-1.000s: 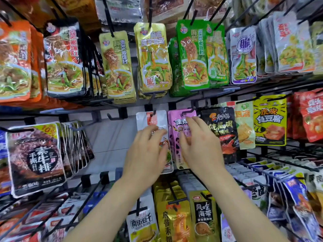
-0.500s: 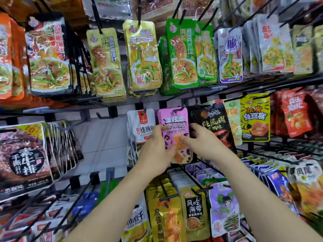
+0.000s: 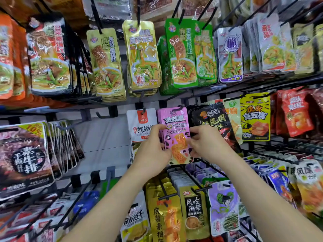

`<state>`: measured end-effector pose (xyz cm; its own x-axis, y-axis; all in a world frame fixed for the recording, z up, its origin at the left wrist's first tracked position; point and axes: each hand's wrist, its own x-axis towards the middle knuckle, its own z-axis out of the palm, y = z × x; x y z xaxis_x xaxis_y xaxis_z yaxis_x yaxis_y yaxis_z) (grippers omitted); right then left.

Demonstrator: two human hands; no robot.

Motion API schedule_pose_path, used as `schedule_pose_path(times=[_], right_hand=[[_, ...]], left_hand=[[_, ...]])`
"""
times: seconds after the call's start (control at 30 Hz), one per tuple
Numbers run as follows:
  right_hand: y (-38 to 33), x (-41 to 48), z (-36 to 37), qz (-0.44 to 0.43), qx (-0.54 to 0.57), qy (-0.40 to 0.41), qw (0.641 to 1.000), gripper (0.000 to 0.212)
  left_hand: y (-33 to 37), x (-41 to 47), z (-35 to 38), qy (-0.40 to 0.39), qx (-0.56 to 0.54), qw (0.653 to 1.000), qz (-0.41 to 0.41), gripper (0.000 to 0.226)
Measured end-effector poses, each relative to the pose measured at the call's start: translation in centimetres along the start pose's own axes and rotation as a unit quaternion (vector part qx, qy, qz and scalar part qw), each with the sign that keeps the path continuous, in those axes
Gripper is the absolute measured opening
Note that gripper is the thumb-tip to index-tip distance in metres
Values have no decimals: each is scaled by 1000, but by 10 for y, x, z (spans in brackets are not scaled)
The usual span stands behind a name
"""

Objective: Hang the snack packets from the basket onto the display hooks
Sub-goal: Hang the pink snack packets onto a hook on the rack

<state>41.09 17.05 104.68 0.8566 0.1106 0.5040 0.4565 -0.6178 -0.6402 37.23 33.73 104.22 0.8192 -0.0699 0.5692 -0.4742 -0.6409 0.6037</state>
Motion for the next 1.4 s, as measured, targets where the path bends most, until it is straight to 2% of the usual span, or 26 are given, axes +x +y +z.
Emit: schedule_pose_path(times=[0.07, 0.1, 0.17, 0.23, 0.33, 0.43, 0.57, 0.77, 0.93, 1.07, 1.17, 1.27, 1.4], right_hand=[[1, -7, 4, -36, -66, 67, 995, 15], [0, -12, 5, -60, -111, 98, 987, 13], [-2, -19, 7, -99, -165, 147, 970, 12], [-4, -24, 6, -122, -180, 170, 961, 12], [-2, -24, 6, -152, -174, 181, 956, 20], [0, -21, 9, -161, -148, 166, 961, 34], [3, -21, 11, -145, -102, 164, 970, 36], [-3, -40, 3, -109, -1, 158, 981, 23], [-16, -67, -8, -80, -9, 118, 990, 17], [-31, -96, -8, -70, -14, 128, 989, 13], [-43, -125, -3, -50, -56, 137, 988, 12], [-52, -162, 2, -20, -89, 134, 987, 11], [-54, -227, 8, 41, -127, 117, 984, 11]], left_hand=[[-1, -4, -1, 23, 22, 999, 20, 57], [-3, -6, -1, 43, 67, 996, 44, 56], [-9, -8, -6, 98, 186, 972, 105, 54], [-23, -6, -12, 124, 286, 941, 130, 58], [-43, -7, -21, 104, 347, 928, 90, 71], [-50, -10, -27, 85, 365, 925, 57, 75], [-47, -14, -29, 99, 338, 933, 74, 74], [-49, -18, -32, 125, 317, 929, 142, 66], [-43, -28, -33, 115, 214, 952, 188, 43], [-34, -48, -34, 102, 109, 960, 238, 31], [-26, -73, -38, 77, -11, 968, 239, 21], [-24, -103, -39, 48, -96, 963, 249, 15], [-28, -146, -25, -33, -137, 949, 282, 20]])
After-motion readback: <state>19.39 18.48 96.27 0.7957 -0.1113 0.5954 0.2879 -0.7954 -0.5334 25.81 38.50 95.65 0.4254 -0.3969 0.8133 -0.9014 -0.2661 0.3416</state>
